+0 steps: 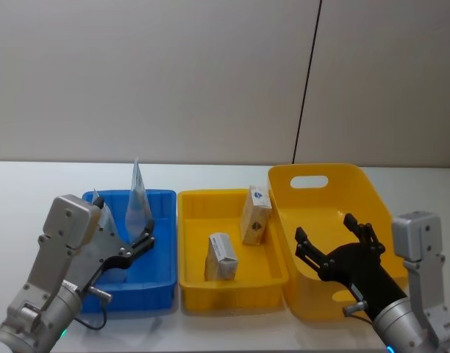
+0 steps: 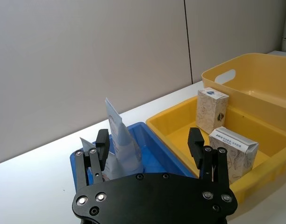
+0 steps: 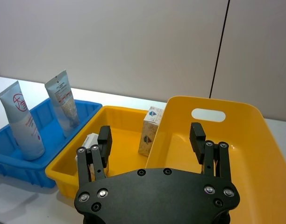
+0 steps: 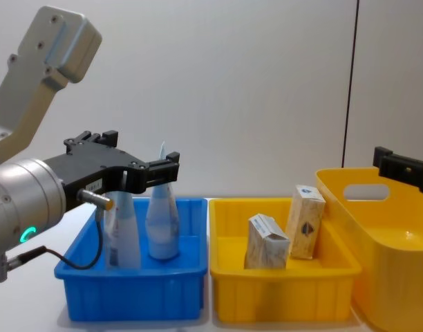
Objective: Bimanual collaborative sorting of washing and personal care products
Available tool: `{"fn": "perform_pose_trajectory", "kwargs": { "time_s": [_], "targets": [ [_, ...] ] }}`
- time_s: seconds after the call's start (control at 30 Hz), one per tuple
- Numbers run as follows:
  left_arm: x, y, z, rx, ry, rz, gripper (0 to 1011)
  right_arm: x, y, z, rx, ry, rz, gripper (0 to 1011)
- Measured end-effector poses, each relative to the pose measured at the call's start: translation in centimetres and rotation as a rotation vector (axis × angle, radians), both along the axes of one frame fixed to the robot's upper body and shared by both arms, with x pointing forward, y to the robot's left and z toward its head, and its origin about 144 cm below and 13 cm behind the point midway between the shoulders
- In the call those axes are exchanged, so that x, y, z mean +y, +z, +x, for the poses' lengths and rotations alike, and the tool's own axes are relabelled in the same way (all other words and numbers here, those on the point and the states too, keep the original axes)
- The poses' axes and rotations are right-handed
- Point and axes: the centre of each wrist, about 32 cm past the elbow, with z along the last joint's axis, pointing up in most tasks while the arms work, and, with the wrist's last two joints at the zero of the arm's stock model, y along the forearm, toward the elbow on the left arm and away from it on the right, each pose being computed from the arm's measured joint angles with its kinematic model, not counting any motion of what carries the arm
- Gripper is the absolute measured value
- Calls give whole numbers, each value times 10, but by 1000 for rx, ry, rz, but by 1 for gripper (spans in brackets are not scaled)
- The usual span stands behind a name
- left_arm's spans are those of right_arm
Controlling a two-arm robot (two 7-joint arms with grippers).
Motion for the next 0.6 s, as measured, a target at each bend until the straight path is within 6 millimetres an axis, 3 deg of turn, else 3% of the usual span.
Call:
{"fn": "perform_pose_trajectory", "kwargs": {
  "time_s": [0.6],
  "targets": [
    [0, 0, 0, 0, 0, 0, 1001, 0, 0, 0, 0, 0, 0, 1000]
  ]
}}
